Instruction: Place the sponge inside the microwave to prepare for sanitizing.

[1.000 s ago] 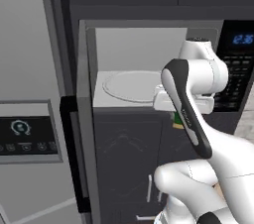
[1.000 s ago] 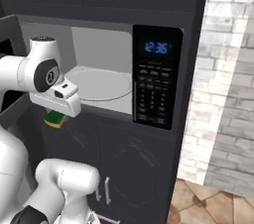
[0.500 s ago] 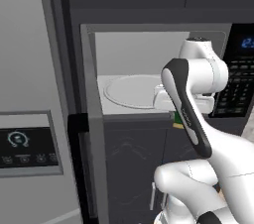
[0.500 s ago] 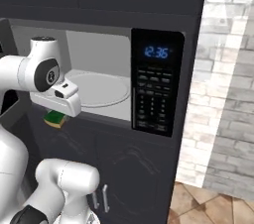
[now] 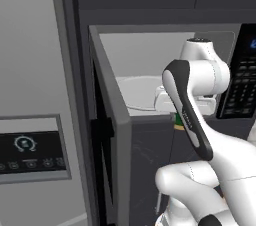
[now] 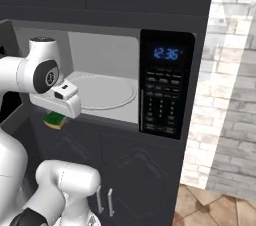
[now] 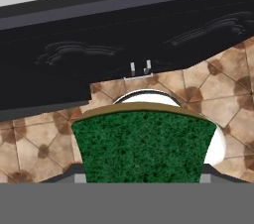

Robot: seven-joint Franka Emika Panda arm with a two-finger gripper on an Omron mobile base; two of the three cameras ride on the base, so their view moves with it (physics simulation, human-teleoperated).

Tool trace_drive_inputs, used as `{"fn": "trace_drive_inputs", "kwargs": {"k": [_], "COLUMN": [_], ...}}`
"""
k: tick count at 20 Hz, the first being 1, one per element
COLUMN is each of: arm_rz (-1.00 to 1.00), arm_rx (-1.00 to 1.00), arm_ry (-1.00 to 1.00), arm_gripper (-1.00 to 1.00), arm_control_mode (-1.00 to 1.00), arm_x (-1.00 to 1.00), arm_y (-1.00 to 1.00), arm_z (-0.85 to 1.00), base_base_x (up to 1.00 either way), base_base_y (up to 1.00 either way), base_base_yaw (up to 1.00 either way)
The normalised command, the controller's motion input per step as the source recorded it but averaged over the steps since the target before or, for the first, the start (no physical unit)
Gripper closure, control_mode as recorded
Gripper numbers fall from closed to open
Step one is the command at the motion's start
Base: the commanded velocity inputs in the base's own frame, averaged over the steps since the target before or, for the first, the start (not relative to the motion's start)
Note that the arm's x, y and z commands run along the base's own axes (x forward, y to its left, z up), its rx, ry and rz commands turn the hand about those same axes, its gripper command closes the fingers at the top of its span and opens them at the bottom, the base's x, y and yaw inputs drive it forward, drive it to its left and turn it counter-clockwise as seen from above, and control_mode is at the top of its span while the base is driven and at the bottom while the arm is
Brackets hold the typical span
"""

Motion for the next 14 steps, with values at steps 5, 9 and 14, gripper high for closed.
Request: {"fn": "trace_drive_inputs", "kwargs": {"k": [5,9,14], "arm_rz": [0.0,0.0,0.0], "arm_rx": [0.0,0.0,0.0], "arm_ry": [0.0,0.0,0.0], "arm_gripper": [1.0,1.0,1.0], "arm_control_mode": [1.0,1.0,1.0], "arm_x": [0.0,0.0,0.0], "arm_y": [0.0,0.0,0.0], "arm_z": [0.0,0.0,0.0], "base_base_x": [0.32,0.17,0.0], "base_base_y": [0.07,0.0,0.0], "base_base_yaw": [-0.19,-0.09,0.0]}}
